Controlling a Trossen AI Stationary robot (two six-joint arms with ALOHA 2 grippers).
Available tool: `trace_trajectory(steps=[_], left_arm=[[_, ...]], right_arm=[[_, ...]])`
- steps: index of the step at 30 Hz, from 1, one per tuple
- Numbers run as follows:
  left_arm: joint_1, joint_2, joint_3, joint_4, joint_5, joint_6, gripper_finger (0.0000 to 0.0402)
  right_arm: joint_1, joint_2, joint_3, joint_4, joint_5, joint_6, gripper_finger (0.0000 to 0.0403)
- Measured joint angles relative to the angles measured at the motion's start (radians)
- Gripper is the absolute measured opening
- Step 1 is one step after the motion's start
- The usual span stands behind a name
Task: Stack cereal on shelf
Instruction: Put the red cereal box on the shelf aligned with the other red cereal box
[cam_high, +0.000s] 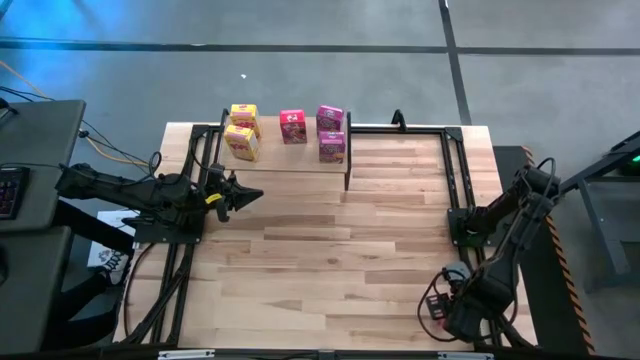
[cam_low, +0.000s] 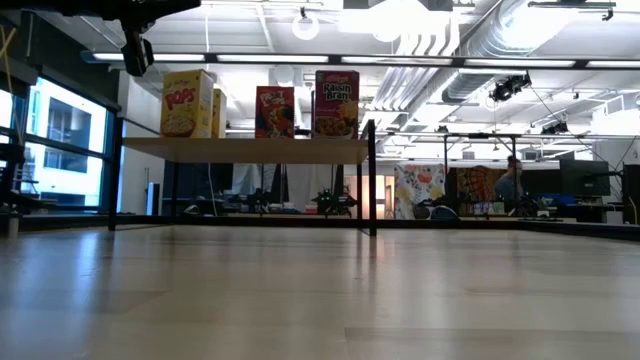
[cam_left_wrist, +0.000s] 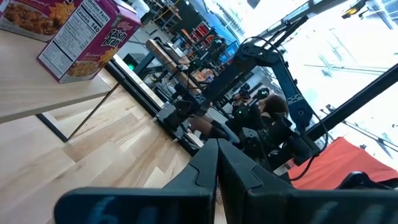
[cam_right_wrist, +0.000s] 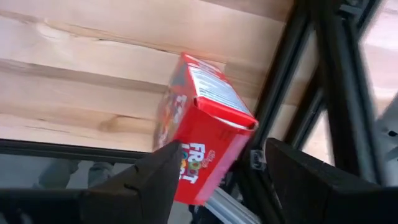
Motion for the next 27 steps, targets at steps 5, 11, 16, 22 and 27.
trace_trajectory(steps=[5,11,16,22,27], left_arm=[[0.0,0.0,0.0,0.0,0.001,0.0,0.0],[0.0,0.0,0.0,0.0,0.001,0.0,0.0],[0.0,0.0,0.0,0.0,0.001,-0.004,0.0],[0.0,0.0,0.0,0.003,0.002,-0.027,0.0],[0.0,0.0,0.0,0.003,0.002,-0.027,0.0]], right_arm=[[-0.009,0.032,0.002,0.014,0.003,0.001,0.0233],[-0.035,0.044,0.002,0.038,0.047,-0.005,0.0233],[-0.043,0.047,0.001,0.022,0.139,-0.052,0.0233],[-0.018,0.048,-0.001,-0.001,0.153,-0.071,0.0233],[0.003,0.048,-0.001,0.008,0.179,-0.13,0.0233]])
